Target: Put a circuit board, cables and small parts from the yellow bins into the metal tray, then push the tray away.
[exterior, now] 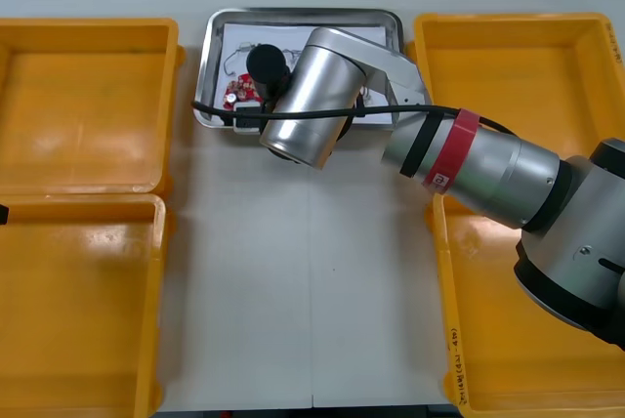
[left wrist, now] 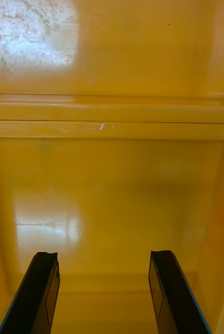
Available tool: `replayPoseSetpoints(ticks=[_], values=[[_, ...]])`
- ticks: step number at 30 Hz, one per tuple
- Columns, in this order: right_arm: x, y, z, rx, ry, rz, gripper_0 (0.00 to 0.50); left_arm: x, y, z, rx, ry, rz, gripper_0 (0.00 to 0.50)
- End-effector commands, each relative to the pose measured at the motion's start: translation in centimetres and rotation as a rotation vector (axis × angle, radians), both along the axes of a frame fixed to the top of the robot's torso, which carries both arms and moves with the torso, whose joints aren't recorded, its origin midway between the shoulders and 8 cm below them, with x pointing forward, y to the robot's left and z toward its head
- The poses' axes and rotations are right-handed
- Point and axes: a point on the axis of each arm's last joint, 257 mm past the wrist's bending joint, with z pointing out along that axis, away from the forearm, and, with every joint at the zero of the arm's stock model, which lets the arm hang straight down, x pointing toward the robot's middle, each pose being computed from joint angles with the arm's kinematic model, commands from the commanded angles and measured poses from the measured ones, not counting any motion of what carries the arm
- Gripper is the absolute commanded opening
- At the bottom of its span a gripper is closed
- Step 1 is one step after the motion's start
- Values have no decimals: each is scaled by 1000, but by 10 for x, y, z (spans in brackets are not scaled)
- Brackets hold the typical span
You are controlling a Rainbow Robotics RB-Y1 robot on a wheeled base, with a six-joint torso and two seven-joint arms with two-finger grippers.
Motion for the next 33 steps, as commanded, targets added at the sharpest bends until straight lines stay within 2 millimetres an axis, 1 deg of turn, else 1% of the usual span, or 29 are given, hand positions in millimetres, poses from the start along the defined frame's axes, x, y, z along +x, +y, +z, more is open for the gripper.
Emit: replayPoseSetpoints(ticks=[1, 4, 10, 22, 33], values=[[18, 26, 48, 24, -92, 58, 0, -5, 11, 12, 63, -16, -36, 500], [25, 24, 50, 18, -111, 60, 0, -5, 11, 12, 63, -16, -36, 500], [35, 23, 61, 6, -166, 72, 0, -5, 11, 12, 63, -16, -36, 500], [57, 18, 65, 17, -229, 78, 0, -5, 11, 12, 63, -16, -36, 500], [62, 17, 62, 20, -234, 83, 0, -5, 11, 12, 63, -16, -36, 500]])
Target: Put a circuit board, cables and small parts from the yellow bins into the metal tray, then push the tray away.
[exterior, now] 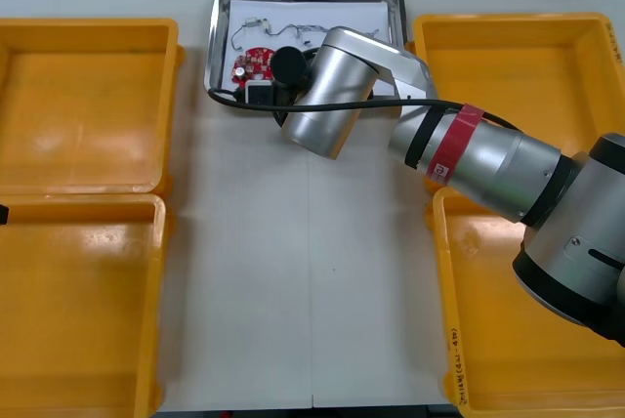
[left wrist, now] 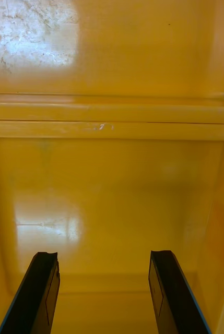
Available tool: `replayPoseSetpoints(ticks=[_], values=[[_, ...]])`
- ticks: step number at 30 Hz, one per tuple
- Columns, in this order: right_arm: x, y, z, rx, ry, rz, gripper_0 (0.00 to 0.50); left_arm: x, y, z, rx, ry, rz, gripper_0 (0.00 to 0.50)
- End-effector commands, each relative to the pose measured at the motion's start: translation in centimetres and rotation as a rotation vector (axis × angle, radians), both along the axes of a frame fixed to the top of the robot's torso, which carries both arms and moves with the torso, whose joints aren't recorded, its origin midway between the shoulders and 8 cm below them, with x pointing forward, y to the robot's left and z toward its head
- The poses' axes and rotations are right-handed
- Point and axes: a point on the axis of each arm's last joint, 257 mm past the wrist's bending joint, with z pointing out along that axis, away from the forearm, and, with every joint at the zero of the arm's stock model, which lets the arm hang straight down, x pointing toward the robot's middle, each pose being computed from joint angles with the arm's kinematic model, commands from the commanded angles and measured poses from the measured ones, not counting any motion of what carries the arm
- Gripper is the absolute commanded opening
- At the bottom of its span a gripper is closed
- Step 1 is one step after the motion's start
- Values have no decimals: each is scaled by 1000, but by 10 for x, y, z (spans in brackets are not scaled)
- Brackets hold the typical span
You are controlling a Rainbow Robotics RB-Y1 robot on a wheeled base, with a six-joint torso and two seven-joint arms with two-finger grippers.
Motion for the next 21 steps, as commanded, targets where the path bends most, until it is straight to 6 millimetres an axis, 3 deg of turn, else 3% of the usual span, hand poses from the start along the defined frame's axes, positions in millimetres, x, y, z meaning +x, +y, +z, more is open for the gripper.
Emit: replayPoseSetpoints(ticks=[1, 3, 5, 10, 13, 21], values=[[7, 27, 44, 1, -73, 60, 0, -5, 11, 12, 63, -16, -36, 500], [7, 27, 44, 0, -73, 61, 0, -5, 11, 12, 63, -16, -36, 500], [6, 27, 42, -7, -73, 64, 65, -5, 11, 12, 63, -16, -36, 500], [6, 27, 41, -12, -72, 67, 334, -5, 11, 12, 63, -16, -36, 500], [5, 27, 40, -19, -73, 71, 405, -5, 11, 12, 63, -16, -36, 500], [5, 28, 39, -36, -73, 83, 476, -5, 11, 12, 63, -16, -36, 500]])
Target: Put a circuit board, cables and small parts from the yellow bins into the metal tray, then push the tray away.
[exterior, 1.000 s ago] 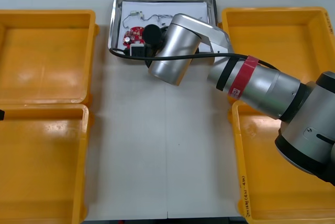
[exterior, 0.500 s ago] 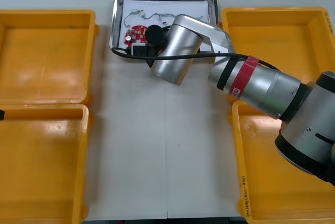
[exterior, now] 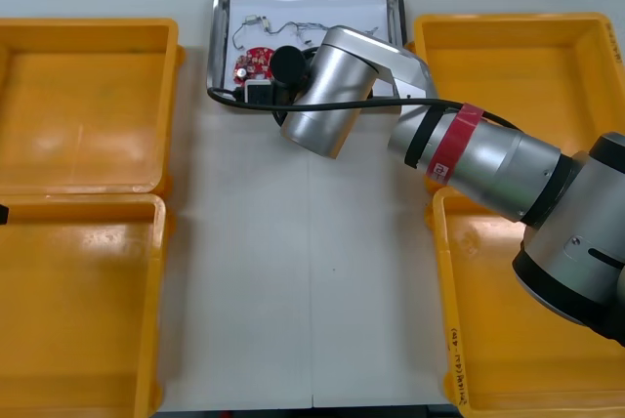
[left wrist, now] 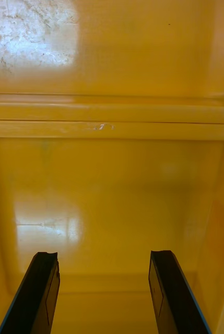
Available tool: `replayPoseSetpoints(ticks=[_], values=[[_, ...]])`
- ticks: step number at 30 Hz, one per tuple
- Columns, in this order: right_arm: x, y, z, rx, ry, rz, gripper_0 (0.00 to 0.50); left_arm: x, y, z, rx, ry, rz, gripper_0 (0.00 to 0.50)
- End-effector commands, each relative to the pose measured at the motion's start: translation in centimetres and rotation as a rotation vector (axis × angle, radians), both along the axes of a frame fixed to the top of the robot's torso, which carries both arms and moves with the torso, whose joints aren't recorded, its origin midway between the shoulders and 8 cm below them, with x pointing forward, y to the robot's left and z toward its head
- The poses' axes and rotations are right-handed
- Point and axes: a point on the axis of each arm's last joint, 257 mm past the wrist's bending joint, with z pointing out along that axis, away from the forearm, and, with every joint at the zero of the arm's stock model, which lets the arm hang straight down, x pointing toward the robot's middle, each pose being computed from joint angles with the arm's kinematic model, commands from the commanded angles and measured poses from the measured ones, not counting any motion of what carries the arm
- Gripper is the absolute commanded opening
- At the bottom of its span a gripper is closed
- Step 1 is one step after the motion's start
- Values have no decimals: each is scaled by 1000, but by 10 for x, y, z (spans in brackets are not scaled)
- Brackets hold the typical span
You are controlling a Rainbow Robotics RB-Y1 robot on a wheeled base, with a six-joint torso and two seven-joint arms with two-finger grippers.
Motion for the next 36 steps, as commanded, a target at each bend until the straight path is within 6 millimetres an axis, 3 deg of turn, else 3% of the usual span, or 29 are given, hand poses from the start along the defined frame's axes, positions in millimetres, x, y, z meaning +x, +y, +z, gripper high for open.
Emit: replayPoseSetpoints(ticks=[1, 5, 15, 30, 36], values=[[4, 26, 37, -37, -70, 80, 481, -5, 11, 12, 63, -16, -36, 500], [1, 25, 32, -35, -45, 79, 496, -5, 11, 12, 63, -16, -36, 500], [-9, 25, 45, -53, -46, 85, 500, -5, 11, 12, 63, -16, -36, 500], [-58, 11, 61, 6, 119, 44, 500, -5, 11, 12, 63, -16, -36, 500], [-84, 1, 59, 84, 200, 38, 500, -5, 11, 12, 63, -16, -36, 500]])
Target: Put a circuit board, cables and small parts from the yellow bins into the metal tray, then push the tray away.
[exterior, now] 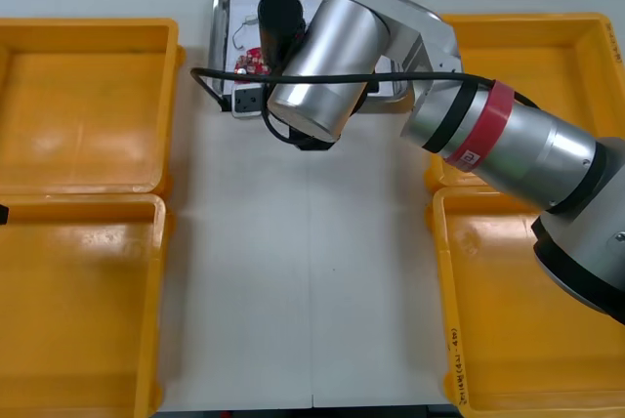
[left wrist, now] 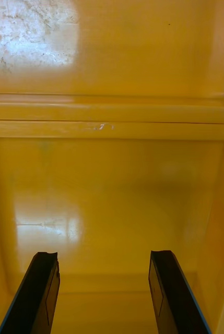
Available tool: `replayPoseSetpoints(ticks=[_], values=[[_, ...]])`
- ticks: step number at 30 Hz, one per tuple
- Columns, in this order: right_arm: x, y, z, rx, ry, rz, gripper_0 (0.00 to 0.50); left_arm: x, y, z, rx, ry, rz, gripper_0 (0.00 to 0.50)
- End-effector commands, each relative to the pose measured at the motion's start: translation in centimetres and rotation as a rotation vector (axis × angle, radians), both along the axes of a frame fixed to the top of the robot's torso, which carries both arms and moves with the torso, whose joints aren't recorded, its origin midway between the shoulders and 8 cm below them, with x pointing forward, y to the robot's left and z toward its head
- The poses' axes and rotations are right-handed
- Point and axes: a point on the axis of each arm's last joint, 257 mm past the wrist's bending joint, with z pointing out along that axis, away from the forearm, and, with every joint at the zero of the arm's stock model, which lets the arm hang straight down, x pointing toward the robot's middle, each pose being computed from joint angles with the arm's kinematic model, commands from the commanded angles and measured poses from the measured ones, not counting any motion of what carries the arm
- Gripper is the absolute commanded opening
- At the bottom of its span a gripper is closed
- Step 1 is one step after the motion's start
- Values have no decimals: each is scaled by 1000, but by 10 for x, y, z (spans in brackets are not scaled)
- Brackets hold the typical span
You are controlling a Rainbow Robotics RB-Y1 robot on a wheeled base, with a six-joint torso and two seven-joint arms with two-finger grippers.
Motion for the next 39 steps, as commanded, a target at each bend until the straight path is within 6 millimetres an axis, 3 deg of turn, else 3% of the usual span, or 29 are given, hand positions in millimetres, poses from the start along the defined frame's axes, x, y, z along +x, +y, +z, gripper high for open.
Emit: replayPoseSetpoints(ticks=[1, 12, 22, 28, 39], values=[[-9, -5, 37, 110, -5, -7, 500, -5, 11, 12, 63, -16, -35, 500], [-75, -25, 14, 231, 79, -6, 500, -5, 11, 12, 63, -16, -35, 500], [-105, -49, 11, 280, 123, -65, 500, -5, 11, 12, 63, -16, -35, 500], [-113, -76, 6, 333, 153, -156, 500, -5, 11, 12, 63, -16, -35, 500], [-138, -144, -2, 361, 175, -361, 500, -5, 11, 12, 63, -16, -35, 500]])
